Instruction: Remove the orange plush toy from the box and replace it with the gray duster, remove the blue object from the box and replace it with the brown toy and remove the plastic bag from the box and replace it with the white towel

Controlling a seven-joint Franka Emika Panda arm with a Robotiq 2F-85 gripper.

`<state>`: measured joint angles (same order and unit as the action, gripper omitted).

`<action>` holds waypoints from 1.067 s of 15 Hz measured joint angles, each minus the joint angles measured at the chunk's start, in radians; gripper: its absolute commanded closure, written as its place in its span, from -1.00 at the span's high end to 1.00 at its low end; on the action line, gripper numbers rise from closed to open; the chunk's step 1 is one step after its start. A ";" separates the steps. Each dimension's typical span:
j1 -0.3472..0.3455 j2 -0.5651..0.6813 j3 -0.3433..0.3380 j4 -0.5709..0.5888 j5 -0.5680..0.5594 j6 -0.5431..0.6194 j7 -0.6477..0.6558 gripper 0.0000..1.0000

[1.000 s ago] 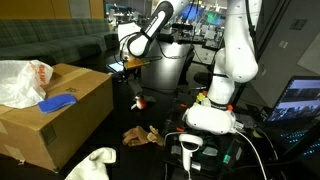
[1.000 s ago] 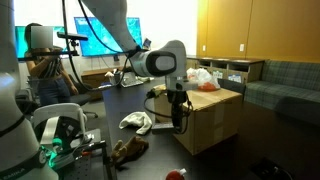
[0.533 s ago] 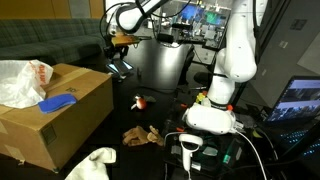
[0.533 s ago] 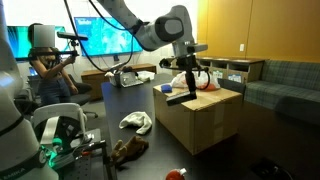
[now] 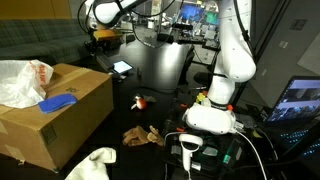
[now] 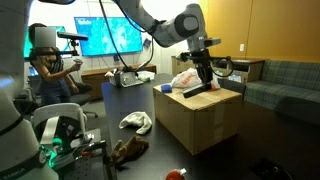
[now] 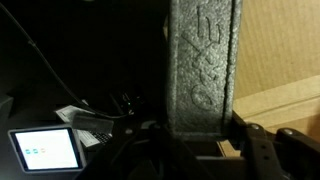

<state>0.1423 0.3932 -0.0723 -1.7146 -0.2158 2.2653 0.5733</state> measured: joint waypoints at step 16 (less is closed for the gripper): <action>-0.002 0.339 0.040 0.438 0.109 -0.172 -0.206 0.92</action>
<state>0.1401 0.7326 -0.0321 -1.2767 -0.1068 2.0937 0.3668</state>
